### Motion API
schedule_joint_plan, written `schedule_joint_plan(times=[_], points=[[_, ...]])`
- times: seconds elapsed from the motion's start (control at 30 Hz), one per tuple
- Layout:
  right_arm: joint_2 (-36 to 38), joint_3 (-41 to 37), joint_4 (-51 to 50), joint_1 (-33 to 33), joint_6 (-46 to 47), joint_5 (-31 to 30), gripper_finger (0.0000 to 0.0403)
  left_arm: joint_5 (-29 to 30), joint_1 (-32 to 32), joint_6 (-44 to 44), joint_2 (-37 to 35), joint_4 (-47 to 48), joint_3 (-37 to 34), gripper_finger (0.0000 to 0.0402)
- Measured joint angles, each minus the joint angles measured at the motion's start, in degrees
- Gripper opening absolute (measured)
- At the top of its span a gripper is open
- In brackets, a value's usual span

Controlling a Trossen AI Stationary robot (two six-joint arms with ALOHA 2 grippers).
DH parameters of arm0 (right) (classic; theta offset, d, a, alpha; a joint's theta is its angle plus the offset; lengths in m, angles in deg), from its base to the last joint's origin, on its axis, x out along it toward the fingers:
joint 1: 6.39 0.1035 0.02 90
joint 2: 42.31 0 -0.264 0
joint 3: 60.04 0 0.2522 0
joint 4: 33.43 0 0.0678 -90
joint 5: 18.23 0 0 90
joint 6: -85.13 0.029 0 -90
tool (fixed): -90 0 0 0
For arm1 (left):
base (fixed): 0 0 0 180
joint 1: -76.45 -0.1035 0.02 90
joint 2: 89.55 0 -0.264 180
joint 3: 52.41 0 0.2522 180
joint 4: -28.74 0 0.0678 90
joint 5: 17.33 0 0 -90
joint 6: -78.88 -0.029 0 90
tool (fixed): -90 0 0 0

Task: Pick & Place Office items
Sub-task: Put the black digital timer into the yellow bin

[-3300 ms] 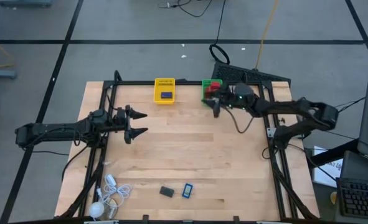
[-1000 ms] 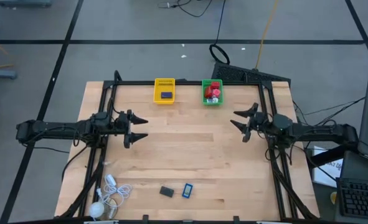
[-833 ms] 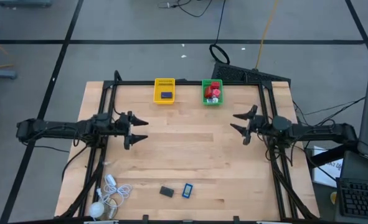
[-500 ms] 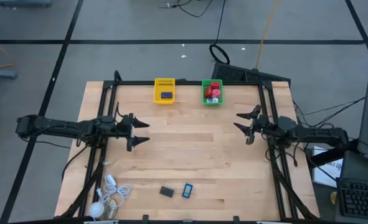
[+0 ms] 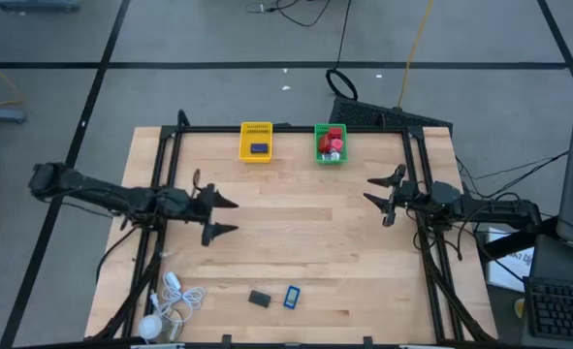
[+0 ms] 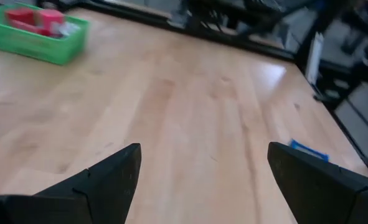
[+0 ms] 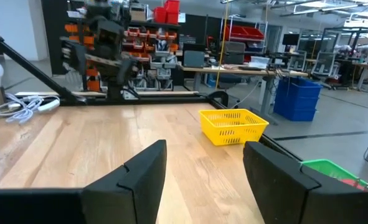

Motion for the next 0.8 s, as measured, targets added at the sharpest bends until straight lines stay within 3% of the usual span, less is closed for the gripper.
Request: schedule_joint_plan(times=[0.27, 0.57, 0.8], points=[[-0.16, -0.03, 1.55, 0.0, 0.0, -0.07, 0.0205, 4.81, 12.4, -2.18, 16.64, 15.71, 18.89, 0.0349], [-0.16, -0.07, 1.74, 0.0, 0.0, -0.07, 0.0202, 12.14, 26.24, -3.55, 40.32, 17.16, 32.71, 0.0349], [-0.16, -0.07, 1.86, 0.0, 0.02, -0.07, 0.0205, 13.34, 31.21, 2.83, 56.4, 16.9, 40.62, 0.0349]])
